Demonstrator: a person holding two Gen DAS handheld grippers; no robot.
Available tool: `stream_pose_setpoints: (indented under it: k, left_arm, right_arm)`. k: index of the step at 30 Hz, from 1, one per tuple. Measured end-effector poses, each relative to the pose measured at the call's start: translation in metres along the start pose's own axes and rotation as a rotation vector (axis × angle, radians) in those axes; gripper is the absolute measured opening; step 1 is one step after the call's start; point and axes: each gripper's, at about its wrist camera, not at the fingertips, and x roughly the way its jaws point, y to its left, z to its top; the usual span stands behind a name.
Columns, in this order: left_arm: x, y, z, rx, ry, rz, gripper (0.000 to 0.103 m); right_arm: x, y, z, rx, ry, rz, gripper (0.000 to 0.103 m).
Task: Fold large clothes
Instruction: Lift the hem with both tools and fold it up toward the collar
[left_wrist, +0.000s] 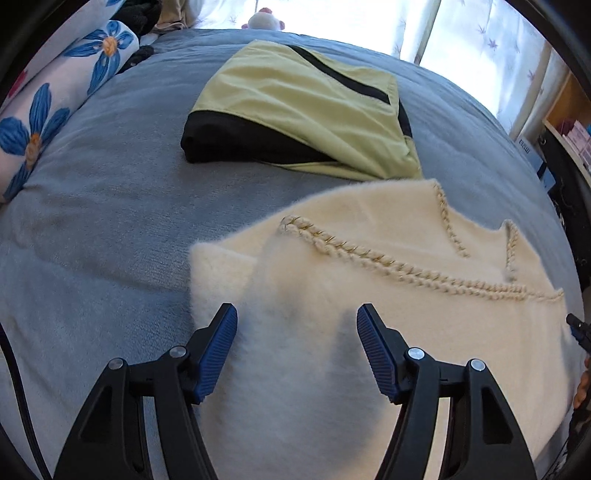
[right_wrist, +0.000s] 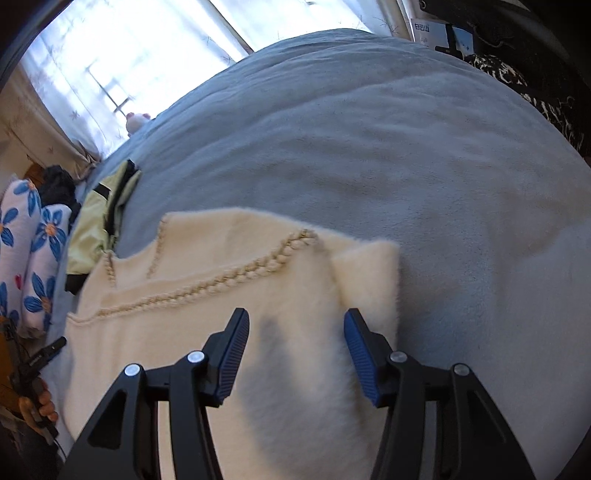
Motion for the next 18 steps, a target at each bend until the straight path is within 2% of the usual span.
stream_pose_setpoints:
  k: [7, 15, 17, 18]
  left_arm:
    - [0.014, 0.002, 0.004, 0.082, 0.014, -0.045, 0.066]
    - [0.027, 0.006, 0.018, 0.037, 0.013, -0.077, 0.066]
    - [0.03, 0.004, 0.019, 0.04, 0.009, -0.071, 0.062]
    - [0.029, 0.002, 0.019, 0.043, 0.003, -0.081, 0.055]
  right_arm:
    - [0.018, 0.008, 0.007, -0.073, 0.012, 0.017, 0.054]
    - [0.034, 0.021, 0.015, -0.104, 0.012, -0.017, 0.053]
    - [0.033, 0.024, 0.011, -0.13, -0.001, -0.031, 0.042]
    - [0.031, 0.025, 0.009, -0.142, -0.007, -0.049, 0.028]
